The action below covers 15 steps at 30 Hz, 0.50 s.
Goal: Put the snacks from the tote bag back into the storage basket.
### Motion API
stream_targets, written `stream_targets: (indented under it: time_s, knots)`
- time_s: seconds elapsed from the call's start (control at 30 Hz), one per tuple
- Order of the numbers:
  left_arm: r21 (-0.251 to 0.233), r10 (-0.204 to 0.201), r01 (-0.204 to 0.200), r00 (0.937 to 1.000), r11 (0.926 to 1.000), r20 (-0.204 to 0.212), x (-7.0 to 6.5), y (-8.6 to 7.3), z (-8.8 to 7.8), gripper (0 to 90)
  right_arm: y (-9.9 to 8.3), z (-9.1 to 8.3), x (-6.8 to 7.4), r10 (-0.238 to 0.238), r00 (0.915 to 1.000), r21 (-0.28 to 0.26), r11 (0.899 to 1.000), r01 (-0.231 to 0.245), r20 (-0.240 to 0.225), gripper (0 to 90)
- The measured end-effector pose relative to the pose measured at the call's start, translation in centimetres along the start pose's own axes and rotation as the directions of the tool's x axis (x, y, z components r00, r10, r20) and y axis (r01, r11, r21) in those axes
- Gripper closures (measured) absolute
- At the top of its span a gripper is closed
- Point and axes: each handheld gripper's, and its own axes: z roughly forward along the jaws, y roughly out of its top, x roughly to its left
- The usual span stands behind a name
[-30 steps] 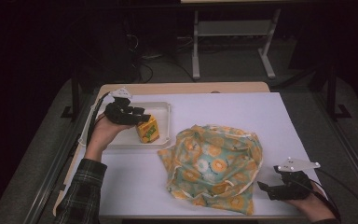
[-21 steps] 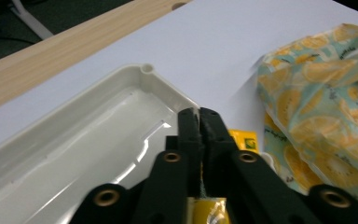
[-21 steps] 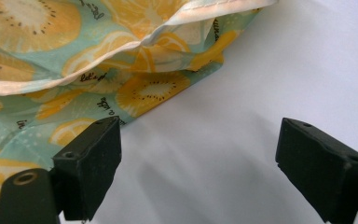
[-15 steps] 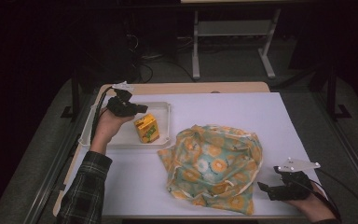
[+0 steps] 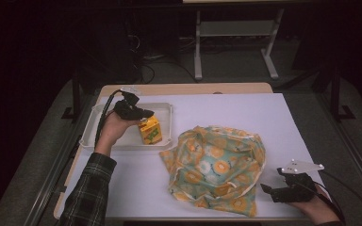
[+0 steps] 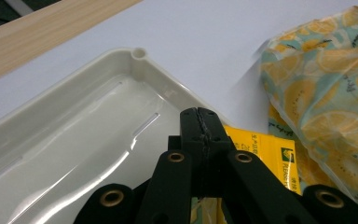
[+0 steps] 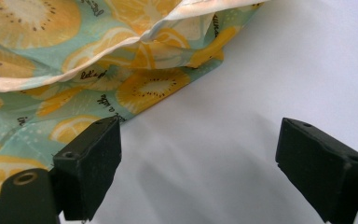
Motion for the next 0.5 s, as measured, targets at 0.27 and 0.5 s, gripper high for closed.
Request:
stream_targets:
  time_s: [0.27,0.5]
  knots:
    - [0.009,0.013,-0.014,0.9989,0.9999,0.045,-0.4,0.11,0.07,89.8,0.03,0.02,0.05,0.0,1.0,0.001,1.0,0.0,0.0,13.8]
    - [0.013,0.013,-0.014,0.9963,0.9998,0.085,-0.7,0.18,0.37,89.9,0.0,0.03,0.0,-0.002,1.0,0.001,1.0,0.002,0.0,13.8]
